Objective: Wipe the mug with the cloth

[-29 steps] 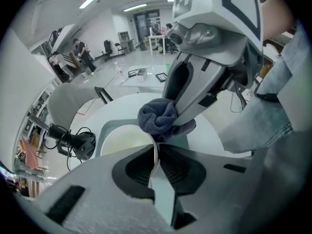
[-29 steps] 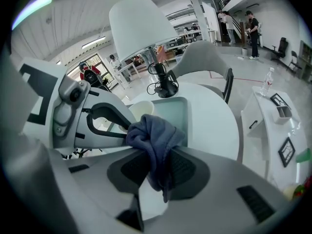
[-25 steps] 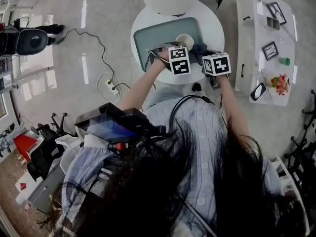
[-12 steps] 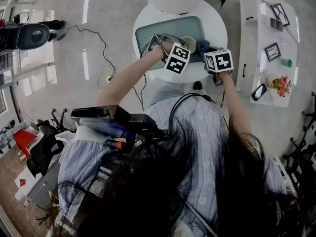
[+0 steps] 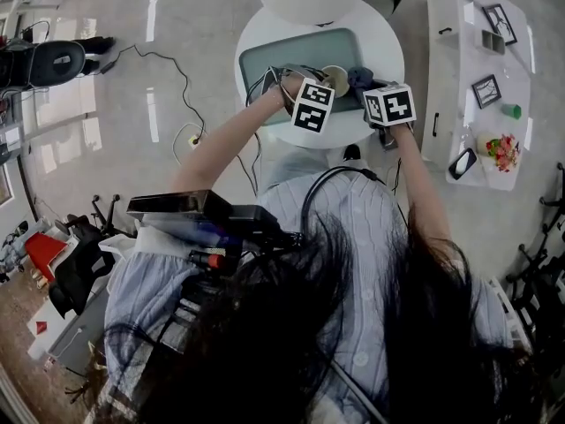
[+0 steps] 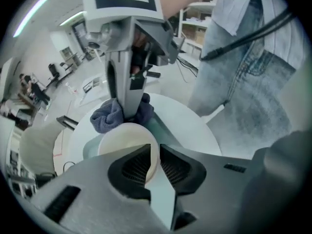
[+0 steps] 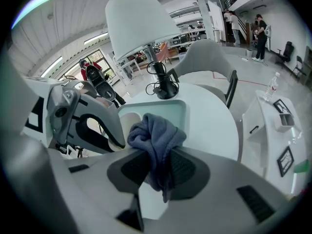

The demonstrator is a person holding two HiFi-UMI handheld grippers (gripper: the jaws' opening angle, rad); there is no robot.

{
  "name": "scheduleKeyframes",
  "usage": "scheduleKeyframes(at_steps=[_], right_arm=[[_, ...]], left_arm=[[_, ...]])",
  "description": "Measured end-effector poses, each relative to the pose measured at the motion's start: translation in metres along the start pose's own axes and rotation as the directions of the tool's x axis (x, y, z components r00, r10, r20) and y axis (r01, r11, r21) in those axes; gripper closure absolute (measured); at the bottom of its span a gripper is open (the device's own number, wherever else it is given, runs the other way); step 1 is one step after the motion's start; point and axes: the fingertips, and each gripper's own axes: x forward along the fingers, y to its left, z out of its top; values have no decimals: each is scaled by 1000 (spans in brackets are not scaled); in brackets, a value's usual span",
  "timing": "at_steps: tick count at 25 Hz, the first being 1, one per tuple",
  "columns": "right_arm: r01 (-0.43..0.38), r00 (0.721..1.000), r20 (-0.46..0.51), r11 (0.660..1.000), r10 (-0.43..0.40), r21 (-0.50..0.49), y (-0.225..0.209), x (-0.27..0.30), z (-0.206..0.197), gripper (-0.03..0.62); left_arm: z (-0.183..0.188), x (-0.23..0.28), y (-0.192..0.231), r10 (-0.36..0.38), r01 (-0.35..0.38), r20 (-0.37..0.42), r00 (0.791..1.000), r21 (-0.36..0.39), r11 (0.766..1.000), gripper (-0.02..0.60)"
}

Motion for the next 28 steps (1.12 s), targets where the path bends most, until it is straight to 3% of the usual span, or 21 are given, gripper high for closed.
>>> scheduleKeyframes(at_steps=[2, 3, 5, 7, 10, 15, 16, 18, 21, 24, 25, 28], right_arm=[[-3, 1000, 1, 1000, 3, 0, 1, -1, 0, 496], [-4, 1000, 3, 1000, 4, 0, 0, -1, 0, 496], [-6, 1000, 7, 1000, 6, 1, -4, -1, -1, 496], [-7, 1000, 11, 1000, 7, 4, -8, -1, -2, 496], [-11, 1000, 11, 1000, 11, 5, -10, 1, -3, 496], [-11, 1000, 5, 1000, 12, -7, -12, 1, -2, 496], [-11, 1000, 5, 1000, 11, -8, -12, 1, -2, 496], [-11, 1000, 15, 1000, 12, -16, -10, 0, 2, 496], [-35, 999, 36, 999, 36, -12, 0, -1, 10, 496], [-53, 998, 14, 999, 53, -2, 4, -2, 5, 496], [-53, 999, 7, 998, 53, -15, 3, -1, 3, 496], [-51, 999, -13, 997, 50, -50, -2, 2, -3, 496]], left_arm=[[11, -9, 2, 27, -12, 86, 996, -164, 986, 535], [18, -15, 4, 44, -9, 131, 990, -252, 968, 534], [29, -24, 12, 102, -23, 181, 978, -396, 918, 523], [31, -25, 20, 172, -71, 158, 972, -501, 863, 517], [29, -16, 23, 234, -128, 82, 969, -644, 754, 517], [38, -9, 36, 323, -143, 33, 946, -850, 507, 517], [38, -8, 39, 334, -154, 15, 942, -867, 473, 517], [35, -8, 47, 351, -184, -24, 936, -884, 429, 517], [27, -7, 55, 353, -223, -74, 933, -887, 403, 518], [24, -3, 53, 333, -222, -80, 939, -884, 412, 523], [24, -1, 51, 328, -226, -83, 941, -875, 428, 532], [23, 1, 47, 328, -250, -83, 941, -825, 507, 537]])
